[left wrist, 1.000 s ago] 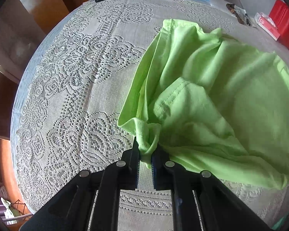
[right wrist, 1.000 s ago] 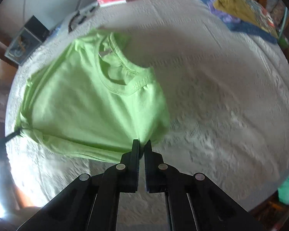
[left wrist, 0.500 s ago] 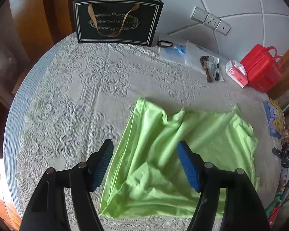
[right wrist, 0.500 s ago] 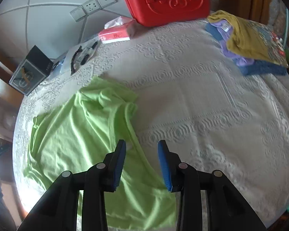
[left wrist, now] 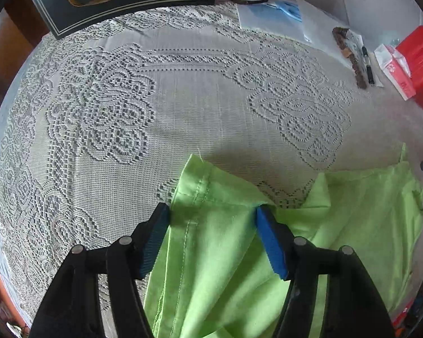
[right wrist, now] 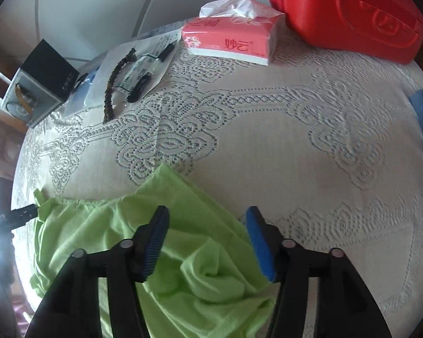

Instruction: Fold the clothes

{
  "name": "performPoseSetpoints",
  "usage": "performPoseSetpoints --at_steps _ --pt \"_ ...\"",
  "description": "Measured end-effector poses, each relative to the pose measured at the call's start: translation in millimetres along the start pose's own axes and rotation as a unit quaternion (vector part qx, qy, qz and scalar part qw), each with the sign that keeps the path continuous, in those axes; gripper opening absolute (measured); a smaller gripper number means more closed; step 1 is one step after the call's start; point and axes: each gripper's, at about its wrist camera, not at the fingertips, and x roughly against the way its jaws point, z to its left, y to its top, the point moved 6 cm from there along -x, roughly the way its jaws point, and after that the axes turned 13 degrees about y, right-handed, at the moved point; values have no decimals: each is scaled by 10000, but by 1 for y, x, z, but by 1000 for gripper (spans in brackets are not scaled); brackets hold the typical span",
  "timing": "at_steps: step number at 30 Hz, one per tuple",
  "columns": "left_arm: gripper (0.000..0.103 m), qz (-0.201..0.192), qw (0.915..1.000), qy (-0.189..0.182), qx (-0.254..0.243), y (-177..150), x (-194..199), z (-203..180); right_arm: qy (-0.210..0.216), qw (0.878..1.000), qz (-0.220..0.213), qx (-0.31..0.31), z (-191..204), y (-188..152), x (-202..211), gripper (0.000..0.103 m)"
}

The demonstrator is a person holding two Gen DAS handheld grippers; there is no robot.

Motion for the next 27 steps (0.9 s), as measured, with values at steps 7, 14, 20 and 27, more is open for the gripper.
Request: performPoseSetpoints --at_steps 7,14,20,27 --pt "7 -344 9993 88 148 6 4 5 -764 9845 665 1434 43 -1 -41 3" --pt "6 -769 9941 302 701 40 8 31 -1445 9636 -396 2215 63 65 1 4" --pt "9 -483 9958 71 779 53 6 30 -1364 9737 -525 1747 43 90 -16 28" --pt "30 -48 9992 -378 155 -4 37 19 -175 9976 -323 592 14 2 34 28"
